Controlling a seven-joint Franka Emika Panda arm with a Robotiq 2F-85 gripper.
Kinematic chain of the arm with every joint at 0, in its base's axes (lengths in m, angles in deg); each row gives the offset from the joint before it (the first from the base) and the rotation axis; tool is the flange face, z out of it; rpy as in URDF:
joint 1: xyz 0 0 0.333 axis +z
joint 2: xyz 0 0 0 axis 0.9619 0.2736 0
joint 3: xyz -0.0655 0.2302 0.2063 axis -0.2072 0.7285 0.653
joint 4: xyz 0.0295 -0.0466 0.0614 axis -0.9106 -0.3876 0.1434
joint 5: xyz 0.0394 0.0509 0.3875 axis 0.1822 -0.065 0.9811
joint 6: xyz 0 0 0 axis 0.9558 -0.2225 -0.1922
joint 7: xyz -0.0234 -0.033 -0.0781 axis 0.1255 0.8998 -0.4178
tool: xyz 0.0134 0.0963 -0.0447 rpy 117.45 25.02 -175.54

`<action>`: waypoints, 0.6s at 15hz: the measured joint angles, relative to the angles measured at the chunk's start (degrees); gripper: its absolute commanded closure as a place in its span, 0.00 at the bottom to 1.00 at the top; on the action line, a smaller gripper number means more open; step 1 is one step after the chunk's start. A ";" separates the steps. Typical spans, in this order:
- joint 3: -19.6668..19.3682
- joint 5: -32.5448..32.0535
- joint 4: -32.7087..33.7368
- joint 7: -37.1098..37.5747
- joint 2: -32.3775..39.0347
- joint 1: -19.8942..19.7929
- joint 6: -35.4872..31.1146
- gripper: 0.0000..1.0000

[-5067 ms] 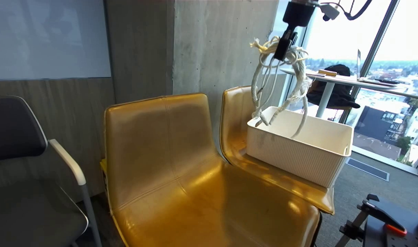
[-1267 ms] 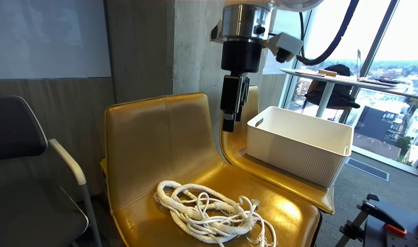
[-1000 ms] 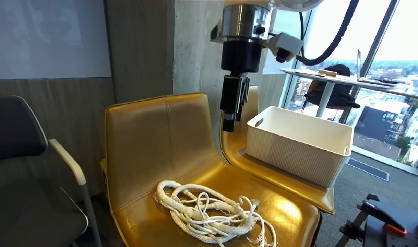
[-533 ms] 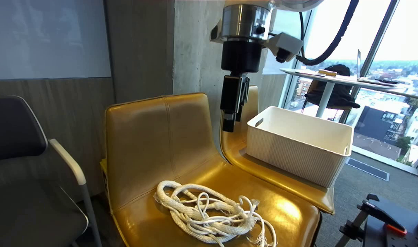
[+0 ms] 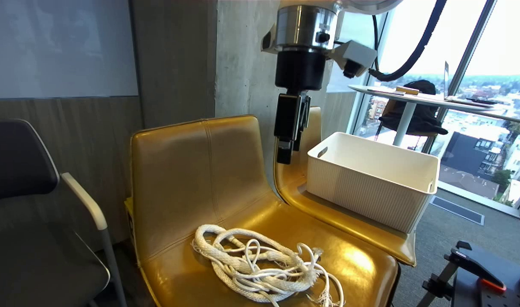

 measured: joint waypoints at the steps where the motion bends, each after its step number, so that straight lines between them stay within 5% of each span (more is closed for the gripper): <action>1: 0.00 0.00 0.00 0.00 0.00 0.00 0.00 0.00; 9: -0.03 -0.96 -1.95 0.08 0.04 0.78 -3.13 0.00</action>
